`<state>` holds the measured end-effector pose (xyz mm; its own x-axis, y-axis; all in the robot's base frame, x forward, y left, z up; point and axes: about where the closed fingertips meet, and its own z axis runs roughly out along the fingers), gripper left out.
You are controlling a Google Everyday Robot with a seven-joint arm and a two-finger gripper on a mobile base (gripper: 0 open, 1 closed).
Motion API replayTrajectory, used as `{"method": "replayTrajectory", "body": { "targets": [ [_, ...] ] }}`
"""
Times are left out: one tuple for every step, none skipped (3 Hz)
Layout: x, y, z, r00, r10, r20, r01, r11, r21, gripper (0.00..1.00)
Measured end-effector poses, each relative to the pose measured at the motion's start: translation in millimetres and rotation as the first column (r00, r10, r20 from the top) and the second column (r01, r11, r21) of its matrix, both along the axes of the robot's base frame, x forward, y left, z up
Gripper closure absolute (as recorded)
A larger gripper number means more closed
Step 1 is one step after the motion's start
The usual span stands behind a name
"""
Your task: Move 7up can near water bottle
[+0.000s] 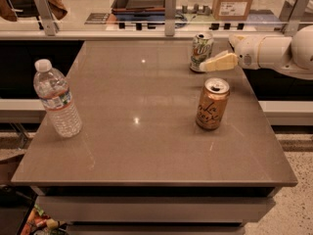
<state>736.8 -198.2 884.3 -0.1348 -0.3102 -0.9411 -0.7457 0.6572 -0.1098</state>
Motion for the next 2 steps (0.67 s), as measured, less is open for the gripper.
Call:
{"method": "replayTrajectory", "body": {
  "targets": [
    [14.5, 5.4, -2.7, 0.9995, 0.002, 0.032, -0.004, 0.997, 0.075, 0.00],
    [25.5, 14.3, -3.5, 0.9984, 0.011, 0.055, -0.018, 0.991, 0.133, 0.00]
  ]
}}
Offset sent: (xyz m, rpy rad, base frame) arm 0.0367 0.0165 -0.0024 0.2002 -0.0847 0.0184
